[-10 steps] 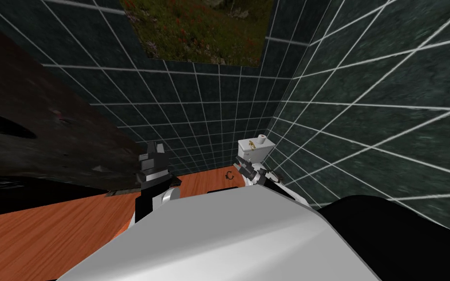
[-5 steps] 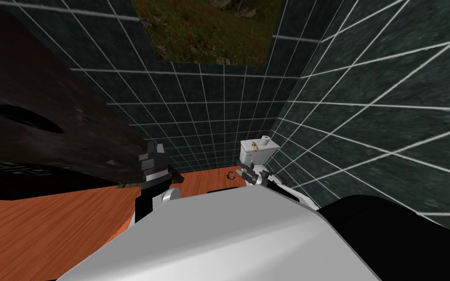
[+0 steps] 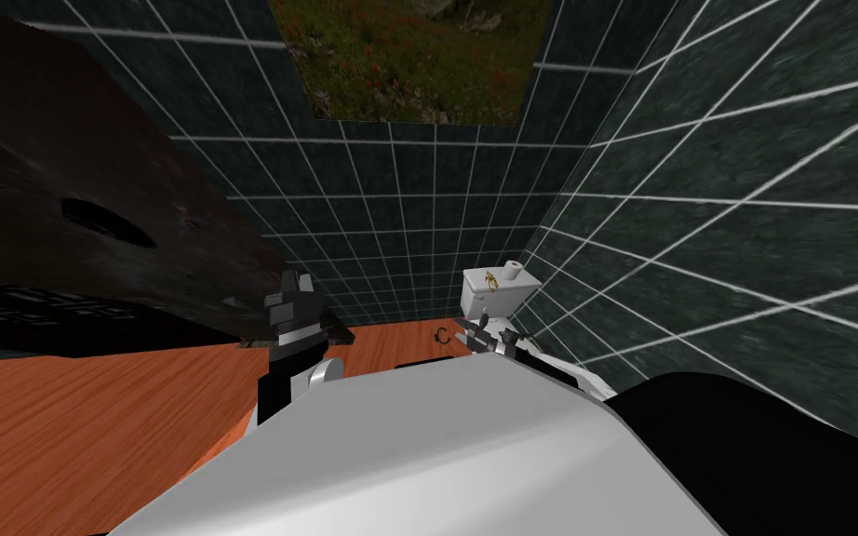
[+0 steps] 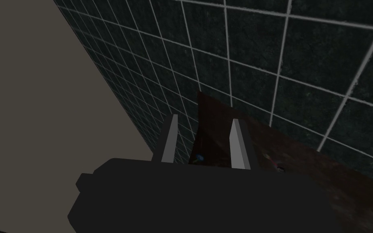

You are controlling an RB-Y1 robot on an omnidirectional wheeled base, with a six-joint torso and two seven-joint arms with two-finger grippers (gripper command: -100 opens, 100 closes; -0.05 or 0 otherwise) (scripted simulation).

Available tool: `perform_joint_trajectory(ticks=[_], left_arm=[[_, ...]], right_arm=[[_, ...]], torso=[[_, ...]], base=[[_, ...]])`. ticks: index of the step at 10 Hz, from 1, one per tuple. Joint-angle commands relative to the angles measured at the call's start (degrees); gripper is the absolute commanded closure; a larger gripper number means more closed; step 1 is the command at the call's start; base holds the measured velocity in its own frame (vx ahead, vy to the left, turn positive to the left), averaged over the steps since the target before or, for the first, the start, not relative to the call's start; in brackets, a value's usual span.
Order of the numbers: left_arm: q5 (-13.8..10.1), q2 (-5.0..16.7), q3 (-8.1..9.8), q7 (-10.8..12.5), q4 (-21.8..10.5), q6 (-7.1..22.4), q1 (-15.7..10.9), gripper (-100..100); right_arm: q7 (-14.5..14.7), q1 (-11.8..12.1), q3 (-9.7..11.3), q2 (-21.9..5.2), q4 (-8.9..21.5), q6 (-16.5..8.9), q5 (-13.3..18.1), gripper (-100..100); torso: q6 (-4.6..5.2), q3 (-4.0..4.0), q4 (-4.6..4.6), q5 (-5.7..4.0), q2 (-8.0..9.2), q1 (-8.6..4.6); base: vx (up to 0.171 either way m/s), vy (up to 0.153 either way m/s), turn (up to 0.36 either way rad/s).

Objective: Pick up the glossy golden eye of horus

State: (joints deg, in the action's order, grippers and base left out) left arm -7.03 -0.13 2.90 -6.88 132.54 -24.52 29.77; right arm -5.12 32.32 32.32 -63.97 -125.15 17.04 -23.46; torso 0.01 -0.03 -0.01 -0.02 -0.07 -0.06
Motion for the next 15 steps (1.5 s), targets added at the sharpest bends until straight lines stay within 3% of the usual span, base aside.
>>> perform_joint_trajectory(ticks=[1,2,7,13,14,15], left_arm=[[0.0,0.0,0.0,0.0,0.0,0.0,0.0,0],[0.0,0.0,0.0,0.0,0.0,0.0,0.0,0],[0.0,0.0,0.0,0.0,0.0,0.0,0.0,0],[0.0,0.0,0.0,0.0,0.0,0.0,0.0,0],[0.0,0.0,0.01,0.0,0.0,0.0,0.0,0],[0.0,0.0,0.01,0.0,0.0,0.0,0.0,0]], right_arm=[[0.1,0.5,0.6,-2.8,0.5,-0.1,-0.2,-100],[-0.1,0.6,1.8,-4.6,1.9,-0.6,-1.0,-100],[-0.4,0.7,2.8,-11.0,3.3,-1.0,-1.7,-100],[-1.2,0.8,5.3,-22.5,7.9,-2.6,-3.3,-100],[-1.2,0.8,5.3,-22.7,7.9,-2.6,-3.3,-100],[-1.6,0.8,6.0,-25.0,9.5,-3.1,-3.7,-100]], torso=[[0.0,0.0,0.0,0.0,0.0,0.0],[0.03,0.0,0.0,0.0,-0.01,-0.01],[0.03,-0.03,-0.01,0.01,-0.04,0.0],[0.01,-0.07,-0.03,-0.01,-0.12,-0.03],[0.06,-0.07,-0.02,-0.01,-0.11,-0.03],[0.07,-0.03,-0.01,-0.01,-0.05,0.0]], base=[[0.009,-0.004,0.139],[0.017,-0.005,0.221],[0.012,-0.004,0.071],[0.026,-0.009,0.137],[0.013,-0.008,-0.022],[0.024,0.0,0.142]])
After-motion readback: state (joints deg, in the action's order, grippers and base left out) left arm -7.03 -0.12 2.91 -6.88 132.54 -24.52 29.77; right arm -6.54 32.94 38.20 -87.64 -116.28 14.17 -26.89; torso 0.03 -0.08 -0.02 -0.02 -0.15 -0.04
